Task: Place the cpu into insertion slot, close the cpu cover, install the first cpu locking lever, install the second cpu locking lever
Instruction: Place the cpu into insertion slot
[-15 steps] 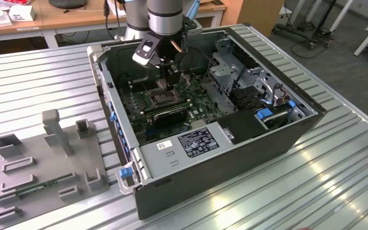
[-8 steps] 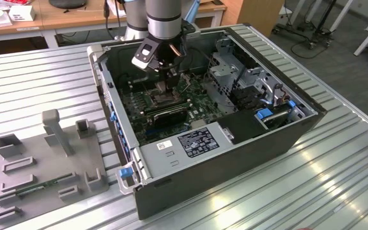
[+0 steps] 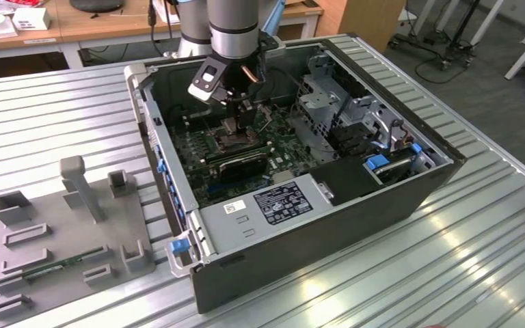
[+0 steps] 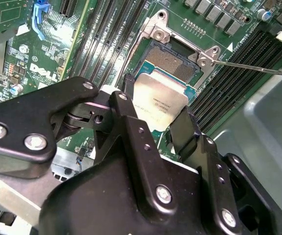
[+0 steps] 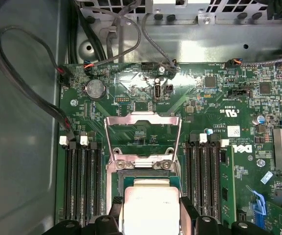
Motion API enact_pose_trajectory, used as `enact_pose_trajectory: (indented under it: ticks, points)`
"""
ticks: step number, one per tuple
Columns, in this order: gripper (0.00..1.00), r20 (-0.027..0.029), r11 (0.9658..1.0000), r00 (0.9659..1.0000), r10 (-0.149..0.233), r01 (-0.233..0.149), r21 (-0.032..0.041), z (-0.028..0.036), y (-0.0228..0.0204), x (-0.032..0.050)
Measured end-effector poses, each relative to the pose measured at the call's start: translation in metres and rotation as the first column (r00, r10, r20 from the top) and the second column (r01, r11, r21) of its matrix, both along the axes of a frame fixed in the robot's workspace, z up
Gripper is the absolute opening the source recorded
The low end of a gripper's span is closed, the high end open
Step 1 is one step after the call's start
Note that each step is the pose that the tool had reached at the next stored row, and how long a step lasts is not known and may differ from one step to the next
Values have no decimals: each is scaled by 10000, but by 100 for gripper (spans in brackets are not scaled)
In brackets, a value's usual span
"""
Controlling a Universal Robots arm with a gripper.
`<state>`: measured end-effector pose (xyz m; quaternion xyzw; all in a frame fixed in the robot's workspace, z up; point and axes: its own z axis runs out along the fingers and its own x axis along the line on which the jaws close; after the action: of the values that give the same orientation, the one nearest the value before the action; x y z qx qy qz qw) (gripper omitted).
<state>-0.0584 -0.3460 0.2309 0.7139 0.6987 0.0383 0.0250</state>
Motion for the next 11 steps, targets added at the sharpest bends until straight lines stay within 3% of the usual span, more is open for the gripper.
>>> enact_pose_trajectory:
  ticks: [11]
  points:
    - [54,1,9999,9999,108,-108,1,-2,0,0]
